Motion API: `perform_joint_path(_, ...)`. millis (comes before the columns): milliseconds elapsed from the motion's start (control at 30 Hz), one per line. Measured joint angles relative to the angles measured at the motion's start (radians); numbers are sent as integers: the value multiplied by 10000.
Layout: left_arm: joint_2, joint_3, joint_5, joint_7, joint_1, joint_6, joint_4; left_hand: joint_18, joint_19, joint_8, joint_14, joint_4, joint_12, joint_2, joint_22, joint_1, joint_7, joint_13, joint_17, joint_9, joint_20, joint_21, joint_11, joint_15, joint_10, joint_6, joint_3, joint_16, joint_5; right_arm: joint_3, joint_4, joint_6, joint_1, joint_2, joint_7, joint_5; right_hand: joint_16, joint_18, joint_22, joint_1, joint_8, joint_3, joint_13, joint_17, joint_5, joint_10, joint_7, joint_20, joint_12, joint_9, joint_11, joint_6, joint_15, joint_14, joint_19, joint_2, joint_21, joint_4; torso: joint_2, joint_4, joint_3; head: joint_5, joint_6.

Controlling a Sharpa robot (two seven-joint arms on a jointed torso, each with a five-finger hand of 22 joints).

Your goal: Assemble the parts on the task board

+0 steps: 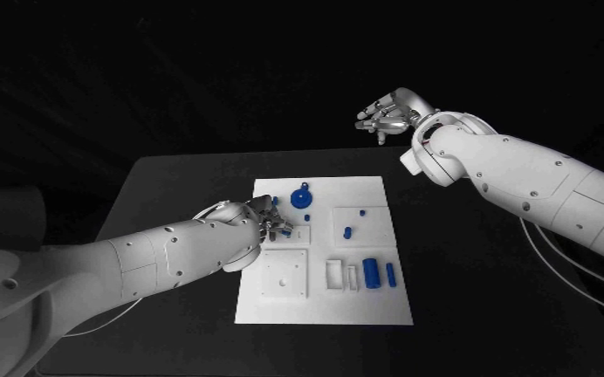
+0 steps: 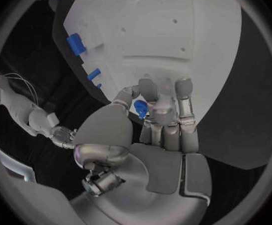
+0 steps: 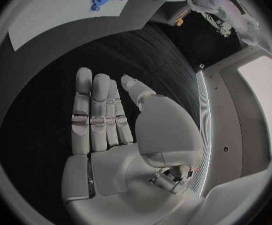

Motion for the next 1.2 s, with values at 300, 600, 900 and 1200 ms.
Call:
perform_joint_path(300,31,0,23,3,-14,132,-25,-1,23,-1,0,0,0,0,83,0,0,-1,-2,-4,2,-27,-10,0,-10,0,0,0,-37,0,2,64,0,12,-54,-90,0,1,9,0,0,-23,-1,-1,0,0,0,0,0,-2,0,0,0,0,0,0,-19,10,-3,0,0,41,-39)
perform_joint_path(600,28,7,54,6,-27,208,-41,-1,96,-3,0,0,0,-2,250,-2,0,-2,-3,11,3,-255,-13,1,-14,0,0,-1,-39,0,1,95,0,31,-88,-243,0,0,8,0,0,-33,-2,-1,-1,0,0,0,0,-2,0,1,0,-1,0,0,-52,20,-4,1,0,32,-55)
perform_joint_path(900,16,12,69,8,-27,269,-65,-1,96,-37,0,-1,0,-3,261,-3,0,-3,-33,8,3,-401,-12,1,-13,0,0,-1,-77,0,11,132,0,55,-110,-333,0,0,20,0,0,-61,-3,-13,-1,-1,34,0,0,-1,1,-33,1,-1,0,0,-91,47,0,1,0,30,-47)
perform_joint_path(1200,8,10,72,7,-35,338,-91,0,132,-40,-1,-1,0,-19,260,-19,0,-4,-33,-23,-33,-452,-9,1,-10,0,0,-1,-79,0,9,158,0,59,-125,-365,-1,0,20,0,0,-105,-1,-12,-1,-1,34,0,0,-1,1,-33,1,-1,-1,0,-91,91,7,0,-1,23,-43)
